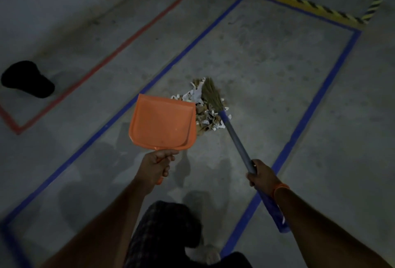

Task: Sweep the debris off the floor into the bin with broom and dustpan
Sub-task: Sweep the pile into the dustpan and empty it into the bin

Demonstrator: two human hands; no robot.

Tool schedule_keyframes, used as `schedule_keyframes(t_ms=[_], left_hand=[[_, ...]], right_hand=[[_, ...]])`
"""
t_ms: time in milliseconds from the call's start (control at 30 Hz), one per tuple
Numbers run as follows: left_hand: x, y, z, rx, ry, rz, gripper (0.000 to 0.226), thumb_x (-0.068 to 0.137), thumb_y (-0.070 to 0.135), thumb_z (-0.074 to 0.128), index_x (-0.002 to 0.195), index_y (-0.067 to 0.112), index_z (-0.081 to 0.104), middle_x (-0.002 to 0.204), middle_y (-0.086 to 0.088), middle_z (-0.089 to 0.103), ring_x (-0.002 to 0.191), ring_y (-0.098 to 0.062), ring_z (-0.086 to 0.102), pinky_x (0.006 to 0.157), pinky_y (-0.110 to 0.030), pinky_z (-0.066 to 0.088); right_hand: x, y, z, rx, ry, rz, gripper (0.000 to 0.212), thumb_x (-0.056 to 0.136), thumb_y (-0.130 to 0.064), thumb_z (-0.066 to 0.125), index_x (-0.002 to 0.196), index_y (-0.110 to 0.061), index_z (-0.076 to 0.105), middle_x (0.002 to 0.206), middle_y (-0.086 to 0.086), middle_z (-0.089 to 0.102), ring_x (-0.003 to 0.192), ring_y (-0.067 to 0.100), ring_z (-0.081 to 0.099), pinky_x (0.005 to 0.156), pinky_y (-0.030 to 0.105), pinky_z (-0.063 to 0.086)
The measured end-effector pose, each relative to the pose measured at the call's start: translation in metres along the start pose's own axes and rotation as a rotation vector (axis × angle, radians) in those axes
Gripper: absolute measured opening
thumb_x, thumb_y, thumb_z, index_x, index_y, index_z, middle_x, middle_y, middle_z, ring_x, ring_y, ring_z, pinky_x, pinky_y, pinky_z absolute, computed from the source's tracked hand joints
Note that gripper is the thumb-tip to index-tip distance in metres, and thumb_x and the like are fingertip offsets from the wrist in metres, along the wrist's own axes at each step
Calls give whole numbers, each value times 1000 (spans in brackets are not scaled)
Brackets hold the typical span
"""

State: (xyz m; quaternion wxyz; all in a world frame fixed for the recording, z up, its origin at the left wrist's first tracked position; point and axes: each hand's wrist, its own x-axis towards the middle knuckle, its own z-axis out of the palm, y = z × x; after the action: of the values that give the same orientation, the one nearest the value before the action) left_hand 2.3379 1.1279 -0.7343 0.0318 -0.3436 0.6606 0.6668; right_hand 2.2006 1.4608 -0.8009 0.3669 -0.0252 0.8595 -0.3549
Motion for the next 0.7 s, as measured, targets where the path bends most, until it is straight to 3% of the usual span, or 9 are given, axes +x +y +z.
schedule_keyframes(t_ms=[133, 267, 400, 500, 567, 700], left_hand=[[61, -60, -10, 31, -14, -14, 31, 100, 0, 52, 103, 19, 78, 88, -3, 65, 54, -14, 46, 53, -29, 34], [134, -145, 5, 36, -39, -18, 29, 100, 0, 51, 108, 15, 75, 90, -3, 63, 52, -13, 46, 53, -26, 32], [189, -230, 22, 29, -67, -31, 30, 101, -1, 48, 110, 12, 73, 90, -3, 61, 48, -8, 45, 52, -22, 29], [223, -279, 28, 37, -80, -34, 28, 103, -2, 46, 114, 7, 70, 90, -4, 58, 46, -8, 42, 38, -17, 30], [244, -309, 28, 37, -82, -11, 28, 102, 0, 47, 110, 12, 72, 89, -5, 59, 48, -10, 43, 43, -20, 31], [270, -347, 29, 5, -71, 25, 30, 101, -1, 48, 107, 15, 73, 91, -6, 61, 51, -10, 46, 54, -29, 34]], right_hand=[[53, 49, 51, -40, 69, 5, 43, 89, -11, 63, 128, -8, 45, 100, 10, 65, 77, 21, 67, 71, 34, 57], [123, 104, 112, -100, 90, 45, 51, 84, -14, 68, 129, -8, 47, 104, 10, 68, 87, 24, 66, 74, 28, 50], [183, 176, 183, -111, 89, 97, 59, 75, -13, 69, 128, -13, 42, 97, 11, 66, 77, 30, 67, 68, 40, 57], [211, 201, 221, -41, 56, 65, 77, 76, -4, 66, 134, -33, 25, 103, 6, 53, 72, 32, 67, 48, 31, 52], [234, 210, 236, -41, 52, -5, 82, 76, -1, 66, 134, -39, 23, 102, 4, 50, 68, 31, 66, 42, 28, 51], [273, 218, 248, -192, 50, -145, 76, 75, -9, 70, 134, -38, 30, 91, 14, 61, 69, 28, 64, 61, 44, 57]])
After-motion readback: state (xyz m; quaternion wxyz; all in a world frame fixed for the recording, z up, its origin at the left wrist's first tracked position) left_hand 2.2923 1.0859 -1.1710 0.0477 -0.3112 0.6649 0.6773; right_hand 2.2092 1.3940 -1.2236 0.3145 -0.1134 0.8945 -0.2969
